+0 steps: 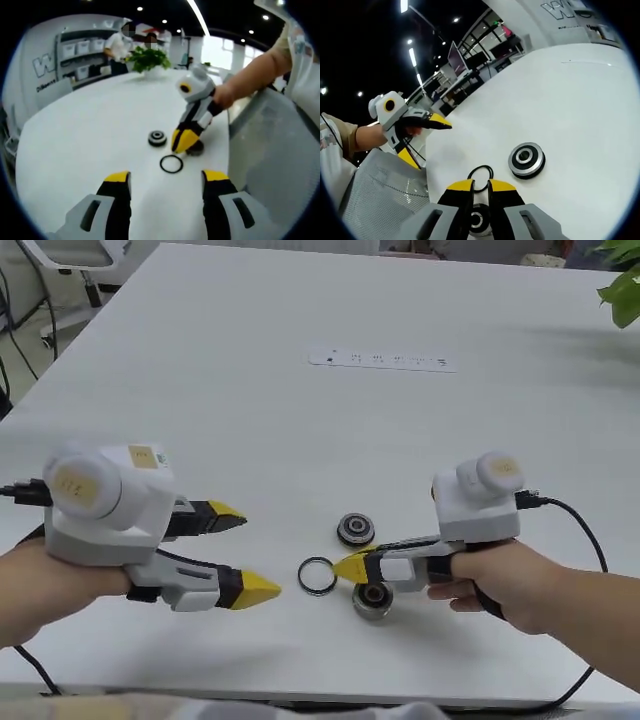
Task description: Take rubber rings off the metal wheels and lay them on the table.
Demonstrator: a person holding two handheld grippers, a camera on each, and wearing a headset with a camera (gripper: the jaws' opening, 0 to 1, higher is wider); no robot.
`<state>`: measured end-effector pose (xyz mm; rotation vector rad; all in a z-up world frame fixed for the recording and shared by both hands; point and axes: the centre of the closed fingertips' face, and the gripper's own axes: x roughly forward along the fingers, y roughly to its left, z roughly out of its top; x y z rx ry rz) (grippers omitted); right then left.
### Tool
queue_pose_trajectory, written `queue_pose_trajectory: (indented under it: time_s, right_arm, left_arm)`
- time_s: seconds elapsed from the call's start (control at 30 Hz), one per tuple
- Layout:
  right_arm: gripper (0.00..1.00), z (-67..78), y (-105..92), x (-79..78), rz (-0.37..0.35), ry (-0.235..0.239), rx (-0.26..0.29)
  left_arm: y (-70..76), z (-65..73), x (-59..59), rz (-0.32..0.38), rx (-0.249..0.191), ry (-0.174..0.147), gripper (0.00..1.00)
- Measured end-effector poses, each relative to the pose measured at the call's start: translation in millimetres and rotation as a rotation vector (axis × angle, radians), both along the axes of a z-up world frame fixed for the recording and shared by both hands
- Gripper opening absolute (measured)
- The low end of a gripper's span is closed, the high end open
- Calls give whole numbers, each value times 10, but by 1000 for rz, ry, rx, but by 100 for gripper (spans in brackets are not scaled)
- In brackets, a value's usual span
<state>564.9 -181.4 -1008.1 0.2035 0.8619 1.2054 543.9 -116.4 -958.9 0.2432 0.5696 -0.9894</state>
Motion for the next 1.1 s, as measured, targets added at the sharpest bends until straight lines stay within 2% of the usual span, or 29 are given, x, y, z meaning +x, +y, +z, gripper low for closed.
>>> queue_pose_trajectory:
  time_s: [0.33, 0.6, 0.87, 1.1]
  right_arm:
    - [11, 135, 6, 32, -8, -21, 33]
    - [14, 262, -57, 109, -37, -42, 64]
    - [17, 344, -174, 232, -74, -82, 80]
    - [20, 394, -311, 360, -99, -151, 67]
  left_arm:
    - [0, 38, 29, -1, -1, -6, 57]
    - [-27, 75, 112, 0, -4, -13, 57]
    - [-102, 89, 201, -9, -7, -16, 57]
    - [-166, 109, 310, -18, -3, -25, 56]
